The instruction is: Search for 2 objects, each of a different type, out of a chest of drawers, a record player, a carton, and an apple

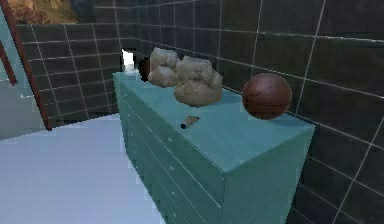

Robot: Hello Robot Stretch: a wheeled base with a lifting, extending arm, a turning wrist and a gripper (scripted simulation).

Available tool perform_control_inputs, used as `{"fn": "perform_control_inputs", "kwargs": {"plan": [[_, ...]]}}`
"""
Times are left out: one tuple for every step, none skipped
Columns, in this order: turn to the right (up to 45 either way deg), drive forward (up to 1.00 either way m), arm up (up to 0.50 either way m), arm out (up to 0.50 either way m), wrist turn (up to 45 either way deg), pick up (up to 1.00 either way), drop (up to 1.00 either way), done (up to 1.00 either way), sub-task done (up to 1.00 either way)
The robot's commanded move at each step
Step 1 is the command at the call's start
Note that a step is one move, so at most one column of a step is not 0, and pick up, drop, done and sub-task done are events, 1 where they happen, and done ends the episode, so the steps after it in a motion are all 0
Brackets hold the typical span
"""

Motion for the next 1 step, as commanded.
{"fn": "perform_control_inputs", "kwargs": {"plan": [[0.0, 0.00, 0.00, 0.00, 0.0, 0.00, 0.00, 1.00, 0.00]]}}
